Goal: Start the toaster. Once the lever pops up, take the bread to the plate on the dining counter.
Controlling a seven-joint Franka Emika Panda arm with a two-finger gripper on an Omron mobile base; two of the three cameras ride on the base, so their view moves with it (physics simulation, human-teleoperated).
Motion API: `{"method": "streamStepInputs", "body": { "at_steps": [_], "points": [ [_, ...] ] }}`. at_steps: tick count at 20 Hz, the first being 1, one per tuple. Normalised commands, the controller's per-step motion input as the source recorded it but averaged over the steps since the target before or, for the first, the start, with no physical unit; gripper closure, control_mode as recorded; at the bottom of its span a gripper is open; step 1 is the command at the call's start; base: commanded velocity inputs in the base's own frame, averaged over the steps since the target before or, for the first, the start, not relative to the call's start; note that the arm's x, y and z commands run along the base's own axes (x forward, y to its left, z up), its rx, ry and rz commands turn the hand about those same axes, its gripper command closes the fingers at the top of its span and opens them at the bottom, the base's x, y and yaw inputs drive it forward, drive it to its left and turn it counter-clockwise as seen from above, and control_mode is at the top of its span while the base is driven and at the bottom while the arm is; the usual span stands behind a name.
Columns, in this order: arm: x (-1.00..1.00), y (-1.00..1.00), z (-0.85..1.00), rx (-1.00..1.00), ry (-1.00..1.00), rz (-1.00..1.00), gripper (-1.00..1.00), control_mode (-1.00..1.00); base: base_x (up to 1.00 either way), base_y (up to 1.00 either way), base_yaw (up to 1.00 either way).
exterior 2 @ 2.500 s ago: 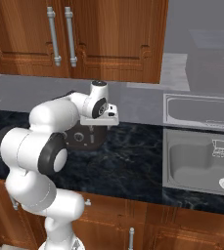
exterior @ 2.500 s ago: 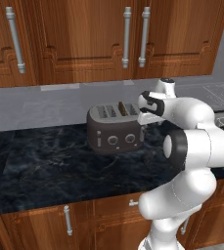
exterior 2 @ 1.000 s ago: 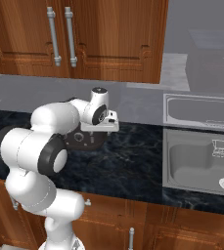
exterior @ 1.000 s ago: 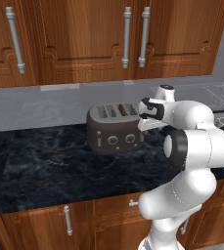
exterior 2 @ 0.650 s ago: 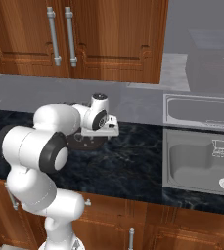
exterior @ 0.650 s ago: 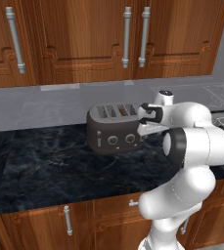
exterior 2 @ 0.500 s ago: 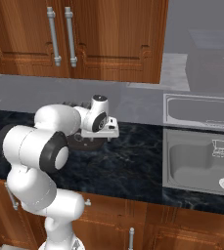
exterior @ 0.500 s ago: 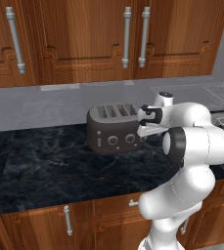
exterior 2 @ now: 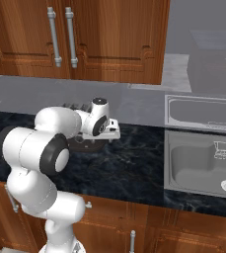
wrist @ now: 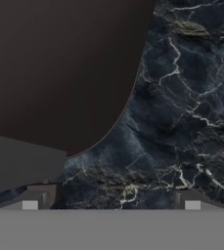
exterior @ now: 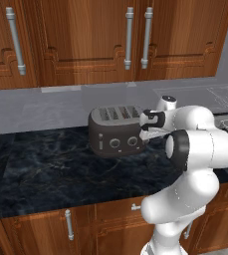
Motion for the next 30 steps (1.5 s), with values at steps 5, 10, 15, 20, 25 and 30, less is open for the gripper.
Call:
{"method": "streamStepInputs", "body": {
  "at_steps": [5,10,15,20,25,30],
  "points": [
    [-0.06,-0.03,-0.03,0.01,-0.03,0.00,-1.00,-1.00,0.00,0.00,0.00],
    [-0.01,-0.04,0.14,0.03,0.00,0.00,-1.00,-1.00,0.00,0.00,0.00],
    [0.00,-0.01,0.40,0.04,-0.03,0.00,-1.00,-1.00,0.00,0.00,0.00],
    [0.00,0.00,0.59,0.06,-0.04,0.00,-1.00,-1.00,0.00,0.00,0.00],
    [0.00,0.03,0.37,0.03,-0.10,0.00,-1.00,-1.00,0.00,0.00,0.00],
    [-0.02,0.15,0.30,0.00,-0.23,-0.04,-1.00,-1.00,0.00,0.00,0.00]
  ]
}}
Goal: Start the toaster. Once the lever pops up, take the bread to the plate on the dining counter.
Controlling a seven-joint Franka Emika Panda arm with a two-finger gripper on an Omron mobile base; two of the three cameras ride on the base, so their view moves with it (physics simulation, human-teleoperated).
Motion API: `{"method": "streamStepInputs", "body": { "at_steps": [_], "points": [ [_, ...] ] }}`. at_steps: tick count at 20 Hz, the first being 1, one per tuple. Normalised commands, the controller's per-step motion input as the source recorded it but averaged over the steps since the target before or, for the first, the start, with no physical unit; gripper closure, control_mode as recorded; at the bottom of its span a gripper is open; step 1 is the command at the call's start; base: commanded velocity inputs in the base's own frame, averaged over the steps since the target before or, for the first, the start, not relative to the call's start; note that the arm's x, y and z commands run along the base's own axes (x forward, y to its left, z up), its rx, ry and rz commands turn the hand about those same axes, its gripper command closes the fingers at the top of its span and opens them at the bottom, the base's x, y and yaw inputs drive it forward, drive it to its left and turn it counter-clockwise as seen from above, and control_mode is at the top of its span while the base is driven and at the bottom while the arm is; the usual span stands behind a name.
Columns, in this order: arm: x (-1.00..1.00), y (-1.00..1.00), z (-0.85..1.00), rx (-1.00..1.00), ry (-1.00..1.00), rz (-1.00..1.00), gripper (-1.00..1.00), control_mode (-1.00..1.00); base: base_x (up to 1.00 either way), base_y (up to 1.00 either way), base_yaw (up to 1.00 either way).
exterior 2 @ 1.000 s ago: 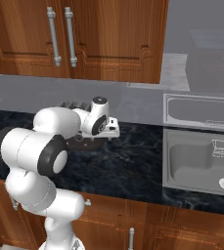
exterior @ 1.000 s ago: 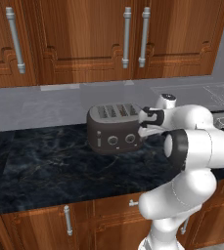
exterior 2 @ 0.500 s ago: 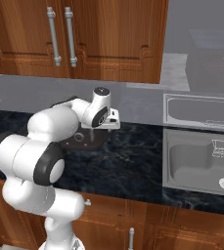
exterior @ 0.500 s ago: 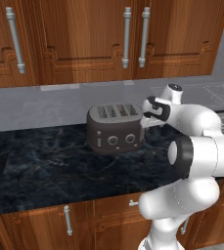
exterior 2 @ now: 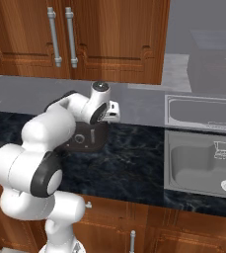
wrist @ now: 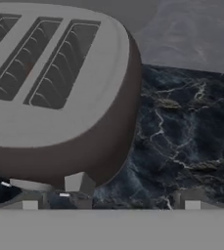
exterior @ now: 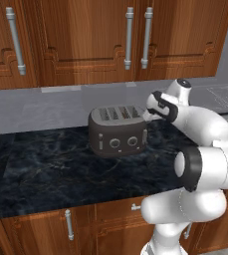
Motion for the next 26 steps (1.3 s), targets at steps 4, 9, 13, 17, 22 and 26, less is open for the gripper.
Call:
{"method": "streamStepInputs", "body": {
  "at_steps": [4,9,13,17,22,26],
  "points": [
    [-0.05,0.33,0.19,0.00,-0.24,-0.09,-1.00,-1.00,0.00,0.00,0.00],
    [-0.08,0.44,0.06,0.00,-0.19,-0.12,-1.00,-1.00,0.00,0.00,0.00],
    [-0.12,0.40,0.08,0.00,-0.14,-0.14,-1.00,-1.00,0.00,0.00,0.00],
    [-0.08,0.23,0.12,0.00,-0.09,-0.13,-1.00,-1.00,0.00,0.00,0.00],
    [-0.01,0.20,0.23,0.00,-0.11,-0.10,-1.00,-1.00,0.00,0.00,0.00],
    [0.00,0.23,0.28,0.00,-0.09,-0.10,-1.00,-1.00,0.00,0.00,0.00]
  ]
}}
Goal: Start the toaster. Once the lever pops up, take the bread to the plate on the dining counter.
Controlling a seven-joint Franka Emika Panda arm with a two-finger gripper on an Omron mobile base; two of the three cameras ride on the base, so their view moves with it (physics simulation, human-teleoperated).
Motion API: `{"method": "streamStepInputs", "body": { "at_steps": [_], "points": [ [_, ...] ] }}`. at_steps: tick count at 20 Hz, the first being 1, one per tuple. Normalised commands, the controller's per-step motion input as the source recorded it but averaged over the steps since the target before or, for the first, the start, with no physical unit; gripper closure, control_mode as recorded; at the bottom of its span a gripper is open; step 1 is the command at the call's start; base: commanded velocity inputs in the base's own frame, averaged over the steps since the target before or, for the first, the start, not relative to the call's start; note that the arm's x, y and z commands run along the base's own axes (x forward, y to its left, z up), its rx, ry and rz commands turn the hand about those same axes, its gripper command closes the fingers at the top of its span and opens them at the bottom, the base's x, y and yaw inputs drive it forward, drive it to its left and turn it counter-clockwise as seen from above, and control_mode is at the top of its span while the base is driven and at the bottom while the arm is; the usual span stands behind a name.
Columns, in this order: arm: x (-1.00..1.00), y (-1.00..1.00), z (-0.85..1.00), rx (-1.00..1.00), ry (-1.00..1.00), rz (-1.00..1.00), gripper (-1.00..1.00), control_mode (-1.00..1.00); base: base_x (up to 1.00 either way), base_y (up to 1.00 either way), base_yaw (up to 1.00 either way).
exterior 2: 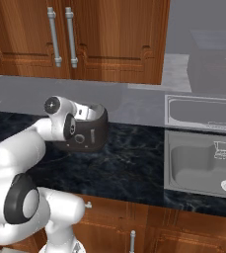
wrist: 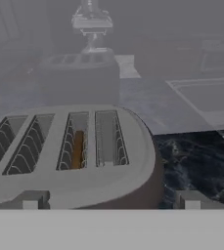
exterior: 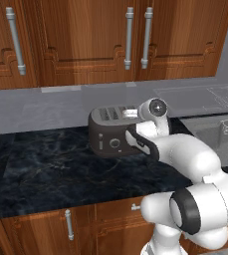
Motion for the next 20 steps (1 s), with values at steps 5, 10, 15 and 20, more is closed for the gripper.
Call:
{"method": "streamStepInputs", "body": {
  "at_steps": [5,10,15,20],
  "points": [
    [0.00,0.11,0.21,0.00,-0.08,-0.07,-1.00,-1.00,0.00,0.00,0.00],
    [0.01,-0.01,0.00,0.01,-0.10,0.01,-1.00,-1.00,0.00,0.00,0.00],
    [0.12,-0.10,-0.04,0.00,-0.05,0.12,-1.00,-1.00,0.00,0.00,0.00],
    [0.25,-0.15,-0.04,0.00,-0.01,0.16,-1.00,-1.00,0.00,0.00,0.00]
  ]
}}
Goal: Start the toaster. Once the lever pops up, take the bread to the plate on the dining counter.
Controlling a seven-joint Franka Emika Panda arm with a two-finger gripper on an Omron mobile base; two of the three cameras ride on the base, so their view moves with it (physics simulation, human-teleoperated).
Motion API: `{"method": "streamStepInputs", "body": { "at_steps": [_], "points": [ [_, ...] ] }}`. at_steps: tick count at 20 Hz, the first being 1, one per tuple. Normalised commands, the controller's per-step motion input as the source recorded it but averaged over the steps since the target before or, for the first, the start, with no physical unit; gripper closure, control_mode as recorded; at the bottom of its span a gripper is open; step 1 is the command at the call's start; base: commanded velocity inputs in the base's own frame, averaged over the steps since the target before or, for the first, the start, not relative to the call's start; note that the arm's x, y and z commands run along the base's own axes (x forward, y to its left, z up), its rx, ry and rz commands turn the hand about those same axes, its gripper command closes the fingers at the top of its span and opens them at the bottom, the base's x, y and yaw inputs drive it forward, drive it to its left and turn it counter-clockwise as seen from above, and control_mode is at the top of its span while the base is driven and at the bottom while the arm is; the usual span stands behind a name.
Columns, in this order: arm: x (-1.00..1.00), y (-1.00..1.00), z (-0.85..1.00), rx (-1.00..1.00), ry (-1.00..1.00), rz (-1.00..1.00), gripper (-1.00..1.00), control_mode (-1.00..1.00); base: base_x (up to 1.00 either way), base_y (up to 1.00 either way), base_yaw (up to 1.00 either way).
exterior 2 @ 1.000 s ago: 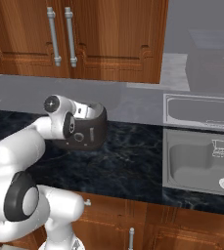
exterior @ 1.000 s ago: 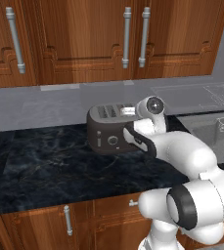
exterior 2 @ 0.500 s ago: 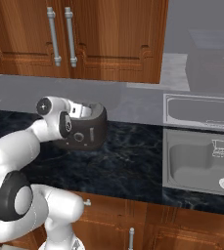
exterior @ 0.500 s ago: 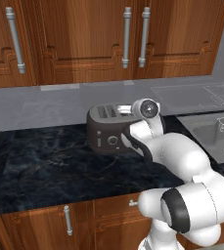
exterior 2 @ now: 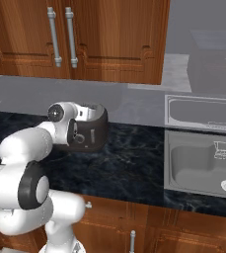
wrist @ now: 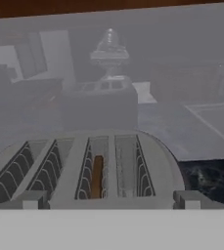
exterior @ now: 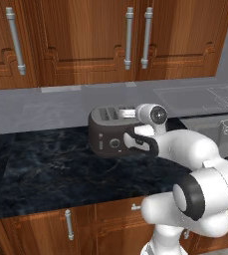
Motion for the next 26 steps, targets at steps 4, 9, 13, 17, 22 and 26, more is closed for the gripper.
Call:
{"method": "streamStepInputs", "body": {
  "at_steps": [4,9,13,17,22,26],
  "points": [
    [0.20,0.00,0.00,0.00,0.00,0.11,-1.00,-1.00,0.00,0.00,0.00],
    [0.15,0.00,0.00,0.00,0.00,0.03,-1.00,-1.00,0.00,0.00,0.00],
    [0.08,0.00,0.00,0.00,0.00,0.00,-1.00,-1.00,0.00,0.00,0.00],
    [0.12,0.12,0.00,0.00,0.00,0.00,-1.00,-1.00,0.00,0.00,0.00],
    [0.01,0.07,0.00,0.00,0.01,0.00,-1.00,-1.00,0.00,0.00,0.00],
    [0.00,0.07,0.00,0.00,0.03,0.00,-1.00,-1.00,0.00,0.00,0.00]
  ]
}}
